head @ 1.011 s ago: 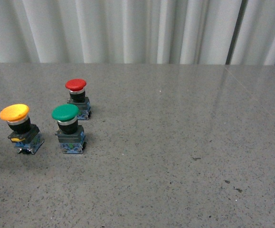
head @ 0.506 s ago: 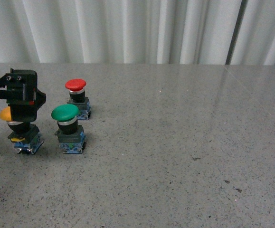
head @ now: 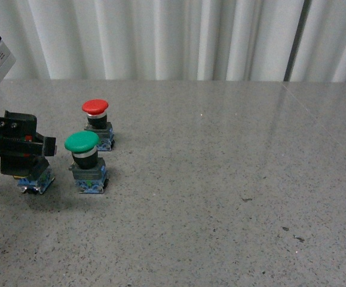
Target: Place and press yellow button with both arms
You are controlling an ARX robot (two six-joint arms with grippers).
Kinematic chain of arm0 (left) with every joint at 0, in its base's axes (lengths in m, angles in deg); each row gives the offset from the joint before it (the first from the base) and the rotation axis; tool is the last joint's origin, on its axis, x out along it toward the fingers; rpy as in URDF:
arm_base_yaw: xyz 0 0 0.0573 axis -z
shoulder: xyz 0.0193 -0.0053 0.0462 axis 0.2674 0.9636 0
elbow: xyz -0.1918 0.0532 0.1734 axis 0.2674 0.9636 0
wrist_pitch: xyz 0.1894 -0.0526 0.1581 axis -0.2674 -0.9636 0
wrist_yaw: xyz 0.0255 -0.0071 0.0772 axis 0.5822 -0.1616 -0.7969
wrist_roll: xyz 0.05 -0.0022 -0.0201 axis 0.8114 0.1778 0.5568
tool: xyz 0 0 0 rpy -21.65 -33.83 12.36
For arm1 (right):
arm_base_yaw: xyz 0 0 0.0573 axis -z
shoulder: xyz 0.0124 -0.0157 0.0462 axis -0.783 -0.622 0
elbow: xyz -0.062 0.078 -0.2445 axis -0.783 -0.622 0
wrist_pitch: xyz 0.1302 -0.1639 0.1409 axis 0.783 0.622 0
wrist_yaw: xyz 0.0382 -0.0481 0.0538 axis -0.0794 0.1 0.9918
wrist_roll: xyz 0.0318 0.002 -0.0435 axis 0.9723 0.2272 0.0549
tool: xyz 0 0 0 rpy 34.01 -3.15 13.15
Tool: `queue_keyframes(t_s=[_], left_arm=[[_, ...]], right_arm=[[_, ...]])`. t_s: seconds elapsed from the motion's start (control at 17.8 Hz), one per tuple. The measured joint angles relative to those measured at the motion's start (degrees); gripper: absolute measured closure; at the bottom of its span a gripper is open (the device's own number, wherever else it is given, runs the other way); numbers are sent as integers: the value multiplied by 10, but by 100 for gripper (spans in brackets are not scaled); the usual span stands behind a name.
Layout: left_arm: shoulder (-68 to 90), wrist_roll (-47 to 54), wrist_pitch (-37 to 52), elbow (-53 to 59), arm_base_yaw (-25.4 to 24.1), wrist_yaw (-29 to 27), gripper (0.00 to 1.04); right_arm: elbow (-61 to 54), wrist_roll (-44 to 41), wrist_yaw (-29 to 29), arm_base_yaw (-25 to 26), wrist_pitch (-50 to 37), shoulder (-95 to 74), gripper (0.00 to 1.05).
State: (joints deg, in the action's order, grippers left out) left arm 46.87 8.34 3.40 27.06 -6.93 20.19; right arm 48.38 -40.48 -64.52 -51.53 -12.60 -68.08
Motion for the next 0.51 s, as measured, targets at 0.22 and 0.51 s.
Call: queue_keyframes(t_s=[0.22,0.51], left_arm=[[-48,15,-40,-9,0,-9,70],[-63,-7,-87,-187,61,-11,71]], right_arm=[[0,0,0,0,0,0,7],[0,0,0,0,0,0,7]])
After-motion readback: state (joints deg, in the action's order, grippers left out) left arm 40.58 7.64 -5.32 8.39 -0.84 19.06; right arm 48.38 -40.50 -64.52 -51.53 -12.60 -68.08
